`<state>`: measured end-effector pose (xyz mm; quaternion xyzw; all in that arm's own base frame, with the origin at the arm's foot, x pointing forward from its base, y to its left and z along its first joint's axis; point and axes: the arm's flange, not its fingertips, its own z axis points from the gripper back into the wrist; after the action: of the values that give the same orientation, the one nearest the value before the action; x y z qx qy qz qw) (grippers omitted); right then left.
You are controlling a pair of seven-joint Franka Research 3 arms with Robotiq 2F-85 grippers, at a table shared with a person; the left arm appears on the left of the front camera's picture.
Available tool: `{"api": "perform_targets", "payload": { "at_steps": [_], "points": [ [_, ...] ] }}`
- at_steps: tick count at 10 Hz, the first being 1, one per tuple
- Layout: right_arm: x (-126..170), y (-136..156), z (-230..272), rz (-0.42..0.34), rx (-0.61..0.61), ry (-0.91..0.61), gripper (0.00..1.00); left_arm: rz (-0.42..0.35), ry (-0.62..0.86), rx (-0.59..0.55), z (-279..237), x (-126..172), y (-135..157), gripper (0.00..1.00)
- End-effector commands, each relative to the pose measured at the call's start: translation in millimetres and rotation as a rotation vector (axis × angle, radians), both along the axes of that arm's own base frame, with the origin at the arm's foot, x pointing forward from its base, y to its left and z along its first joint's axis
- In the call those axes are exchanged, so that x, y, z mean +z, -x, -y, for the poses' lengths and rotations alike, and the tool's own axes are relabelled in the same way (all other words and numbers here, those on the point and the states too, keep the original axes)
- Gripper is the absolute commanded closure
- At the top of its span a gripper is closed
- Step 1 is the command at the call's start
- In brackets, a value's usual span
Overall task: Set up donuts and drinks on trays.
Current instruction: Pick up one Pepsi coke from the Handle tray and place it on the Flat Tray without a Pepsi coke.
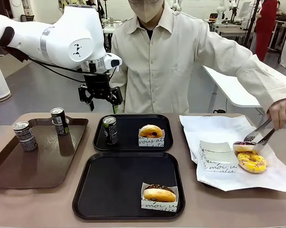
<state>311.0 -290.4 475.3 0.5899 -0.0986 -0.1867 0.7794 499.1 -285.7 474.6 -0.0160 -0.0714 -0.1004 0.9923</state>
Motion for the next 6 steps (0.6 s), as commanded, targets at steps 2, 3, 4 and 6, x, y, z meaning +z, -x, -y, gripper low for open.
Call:
{"api": "perform_targets", "payload": {
  "at_steps": [2, 3, 4, 6],
  "points": [
    [1, 0, 0, 0.012, -0.003, -0.013, 0.00, 0.015, 0.003, -0.014, 0, 0, -2, 0.00],
    [1, 0, 0, 0.012, -0.003, -0.013, 0.00, 0.001, 0.000, -0.001, 0, 0, 0, 0.00],
    [1, 0, 0, 0.012, -0.003, -0.013, 0.00, 0.002, 0.004, 0.017, -28, 16, 7, 0.00],
    [1, 0, 0, 0.012, -0.003, -0.013, 0.00, 0.033, -0.082, 0.121, -80, 43, 9, 0.00]
  ]
}}
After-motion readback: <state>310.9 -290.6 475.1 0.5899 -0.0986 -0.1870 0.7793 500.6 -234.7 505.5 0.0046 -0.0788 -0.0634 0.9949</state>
